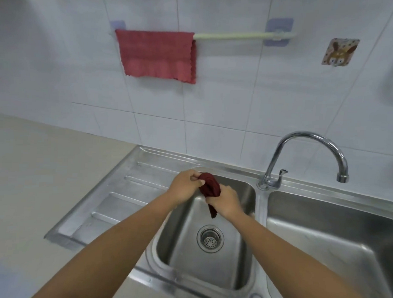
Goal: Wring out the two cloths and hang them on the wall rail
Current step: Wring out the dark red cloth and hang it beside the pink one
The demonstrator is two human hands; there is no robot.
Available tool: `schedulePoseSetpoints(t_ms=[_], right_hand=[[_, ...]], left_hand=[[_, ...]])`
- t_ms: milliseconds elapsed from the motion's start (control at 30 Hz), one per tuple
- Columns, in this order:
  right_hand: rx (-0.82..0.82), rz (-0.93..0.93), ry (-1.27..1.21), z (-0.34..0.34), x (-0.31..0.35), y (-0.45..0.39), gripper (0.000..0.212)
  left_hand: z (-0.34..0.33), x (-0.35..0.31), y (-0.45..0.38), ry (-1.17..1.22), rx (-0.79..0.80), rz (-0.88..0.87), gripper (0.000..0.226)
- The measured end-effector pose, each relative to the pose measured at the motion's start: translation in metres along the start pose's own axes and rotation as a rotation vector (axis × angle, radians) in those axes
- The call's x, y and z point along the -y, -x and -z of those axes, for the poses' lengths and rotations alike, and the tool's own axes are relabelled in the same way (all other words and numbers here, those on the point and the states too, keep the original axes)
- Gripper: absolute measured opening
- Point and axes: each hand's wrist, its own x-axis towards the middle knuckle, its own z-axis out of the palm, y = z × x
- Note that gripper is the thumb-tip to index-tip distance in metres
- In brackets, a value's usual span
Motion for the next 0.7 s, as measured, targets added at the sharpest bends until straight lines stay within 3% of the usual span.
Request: schedulePoseSetpoints(t_ms=[300, 400, 467, 600, 700], right_hand=[[0.052, -0.06, 0.257, -0.007, 0.01, -0.001, 0.027], [0.133, -0.115, 0.197, -0.002, 0.012, -0.004, 0.027], [0.194, -0.14, 0.163, 0.003, 0.014, -0.006, 0.028], [0.334, -0.168, 0.055, 0.01, 0.021, -0.007, 0.023], [0.494, -0.206, -0.058, 0.012, 0.031, -0.001, 0.014]], left_hand=[[-0.008, 0.042, 0.015, -0.079, -0.192, 0.067, 0.007], [-0.008, 0.05, 0.025, -0.092, -0.138, 0.002, 0.014], [-0.006, 0.059, 0.035, -0.265, -0.068, -0.117, 0.022], [-0.011, 0.082, 0.047, -0.758, -0.186, -0.547, 0.061], [-0.012, 0.089, 0.046, -0.903, -0.134, -0.513, 0.082]])
